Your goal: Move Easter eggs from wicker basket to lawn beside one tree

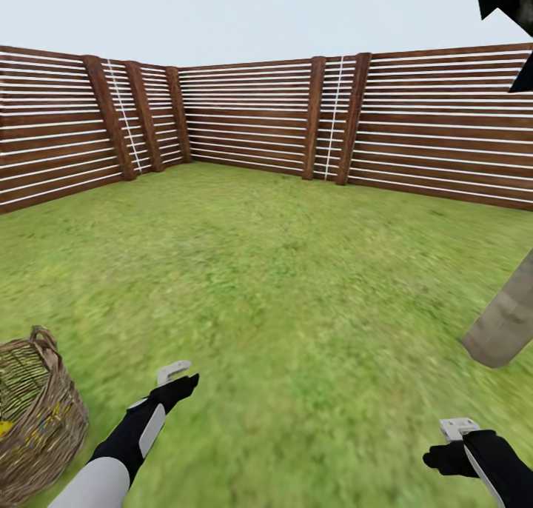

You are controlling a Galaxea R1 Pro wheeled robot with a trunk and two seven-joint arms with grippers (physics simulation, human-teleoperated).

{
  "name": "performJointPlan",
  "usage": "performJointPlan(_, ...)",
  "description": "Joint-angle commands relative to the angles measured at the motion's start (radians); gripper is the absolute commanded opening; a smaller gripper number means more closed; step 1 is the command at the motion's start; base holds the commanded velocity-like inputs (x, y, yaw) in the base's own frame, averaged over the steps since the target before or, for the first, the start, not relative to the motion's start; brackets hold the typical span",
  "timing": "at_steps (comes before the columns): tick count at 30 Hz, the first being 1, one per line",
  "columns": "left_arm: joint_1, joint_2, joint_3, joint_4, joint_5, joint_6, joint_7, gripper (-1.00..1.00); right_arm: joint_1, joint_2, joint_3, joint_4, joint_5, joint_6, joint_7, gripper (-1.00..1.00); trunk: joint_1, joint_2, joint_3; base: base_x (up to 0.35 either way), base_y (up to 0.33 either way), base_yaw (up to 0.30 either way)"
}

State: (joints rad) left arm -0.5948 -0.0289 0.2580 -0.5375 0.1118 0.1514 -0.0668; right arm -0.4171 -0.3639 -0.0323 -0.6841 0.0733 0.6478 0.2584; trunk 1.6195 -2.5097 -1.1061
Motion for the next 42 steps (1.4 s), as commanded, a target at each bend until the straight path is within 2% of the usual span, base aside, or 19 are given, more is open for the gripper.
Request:
performJointPlan(1,0.000,-0.002,0.008,-0.001,0.008,0.008,-0.007,1.00,0.000,0.000,-0.003,-0.002,0.008,0.004,0.007,1.00,-0.001,0.000,0.003,0.000,0.000,0.076)
performJointPlan(11,0.000,-0.010,0.006,0.030,-0.027,0.008,-0.007,1.00,0.000,0.002,-0.002,-0.002,0.009,0.003,0.007,1.00,-0.005,0.002,0.041,0.000,0.000,0.076)
performJointPlan(20,0.000,-0.015,0.006,0.031,-0.029,0.008,-0.007,1.00,0.000,0.005,0.000,0.000,0.011,0.000,0.007,1.00,-0.009,0.004,0.076,0.000,0.000,0.061)
performJointPlan(27,0.000,-0.019,0.007,0.031,-0.029,0.008,-0.007,1.00,0.000,0.027,0.000,0.000,0.017,-0.001,0.006,1.00,-0.012,0.006,0.103,0.000,0.000,0.004)
performJointPlan(42,0.000,-0.017,0.005,0.028,-0.028,0.008,-0.007,1.00,0.000,0.028,0.000,0.000,0.017,-0.002,0.005,1.00,-0.019,0.009,0.161,0.000,0.000,0.041)
